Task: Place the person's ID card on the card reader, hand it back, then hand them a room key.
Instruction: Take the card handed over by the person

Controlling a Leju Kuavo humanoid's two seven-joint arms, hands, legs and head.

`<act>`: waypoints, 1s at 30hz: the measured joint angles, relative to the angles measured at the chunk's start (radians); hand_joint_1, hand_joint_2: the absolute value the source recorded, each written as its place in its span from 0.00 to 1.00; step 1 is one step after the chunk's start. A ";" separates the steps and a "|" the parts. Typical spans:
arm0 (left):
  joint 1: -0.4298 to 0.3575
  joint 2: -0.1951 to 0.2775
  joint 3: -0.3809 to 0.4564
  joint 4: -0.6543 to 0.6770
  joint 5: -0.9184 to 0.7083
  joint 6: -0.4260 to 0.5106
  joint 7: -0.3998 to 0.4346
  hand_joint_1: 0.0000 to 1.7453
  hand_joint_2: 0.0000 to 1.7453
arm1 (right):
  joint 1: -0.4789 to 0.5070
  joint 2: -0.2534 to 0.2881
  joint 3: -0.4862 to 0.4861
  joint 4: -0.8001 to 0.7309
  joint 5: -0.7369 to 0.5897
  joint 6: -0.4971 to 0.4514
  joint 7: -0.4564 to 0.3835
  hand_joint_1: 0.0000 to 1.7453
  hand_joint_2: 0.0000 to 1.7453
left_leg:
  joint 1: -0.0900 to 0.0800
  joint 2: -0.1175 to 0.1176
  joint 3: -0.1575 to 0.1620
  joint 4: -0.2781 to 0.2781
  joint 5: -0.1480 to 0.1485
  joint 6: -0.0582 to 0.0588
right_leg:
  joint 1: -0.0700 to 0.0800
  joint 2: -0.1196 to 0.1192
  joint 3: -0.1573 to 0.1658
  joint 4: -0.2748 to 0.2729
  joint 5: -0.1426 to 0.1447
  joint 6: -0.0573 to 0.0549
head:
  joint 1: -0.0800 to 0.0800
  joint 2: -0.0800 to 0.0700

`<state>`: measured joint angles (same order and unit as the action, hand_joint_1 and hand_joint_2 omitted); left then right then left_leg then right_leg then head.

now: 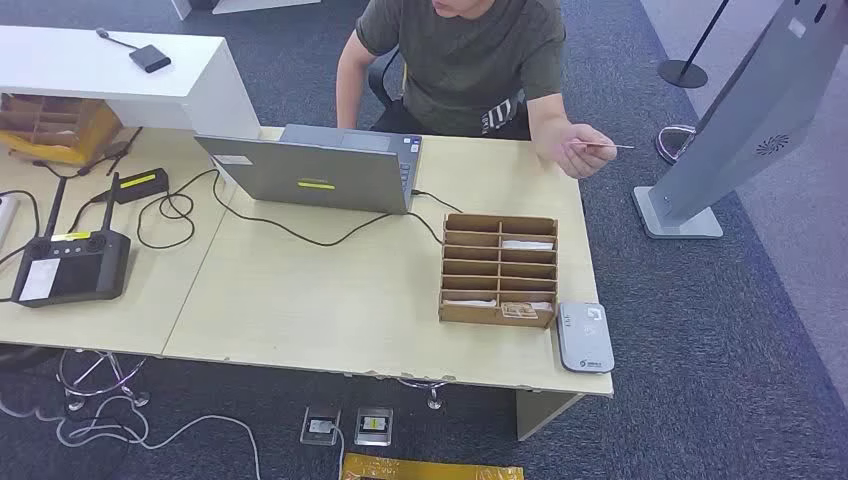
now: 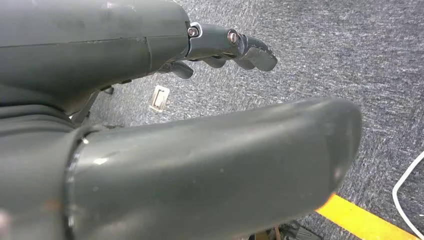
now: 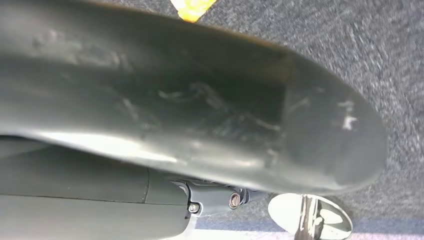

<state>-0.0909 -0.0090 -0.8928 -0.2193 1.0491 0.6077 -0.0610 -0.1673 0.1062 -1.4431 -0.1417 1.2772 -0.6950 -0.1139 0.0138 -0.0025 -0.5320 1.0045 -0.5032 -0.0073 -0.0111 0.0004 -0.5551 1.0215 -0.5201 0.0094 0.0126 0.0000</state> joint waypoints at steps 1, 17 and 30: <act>0.000 0.000 0.000 0.000 0.000 0.000 0.000 0.00 0.00 | 0.000 -0.001 -0.003 -0.002 0.000 0.000 0.000 0.00 0.00 | 0.000 0.000 0.000 0.000 0.000 0.000 | 0.000 0.000 0.000 0.000 0.000 0.000 | 0.000 0.000; 0.000 0.005 -0.014 0.000 0.037 -0.017 0.022 0.00 0.00 | -0.018 -0.101 -0.062 -0.244 -0.688 -0.002 -0.378 0.00 0.00 | -0.002 0.000 0.000 0.000 0.000 0.000 | -0.002 0.000 0.000 0.000 0.001 0.001 | 0.000 0.000; -0.005 0.009 -0.016 0.001 0.051 -0.023 -0.011 0.00 0.00 | 0.164 -0.270 0.203 -1.131 -0.893 -0.001 0.188 0.00 0.00 | -0.007 0.002 -0.002 0.000 -0.002 0.004 | -0.008 0.001 0.000 0.001 0.000 0.003 | 0.000 0.000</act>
<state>-0.0956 0.0003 -0.9092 -0.2182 1.1006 0.5852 -0.0717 -0.0033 -0.1641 -1.2405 -1.2726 0.3838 -0.6961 0.0745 0.0066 -0.0002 -0.5339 1.0045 -0.5053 -0.0031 -0.0187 0.0018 -0.5552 1.0222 -0.5197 0.0119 0.0128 0.0000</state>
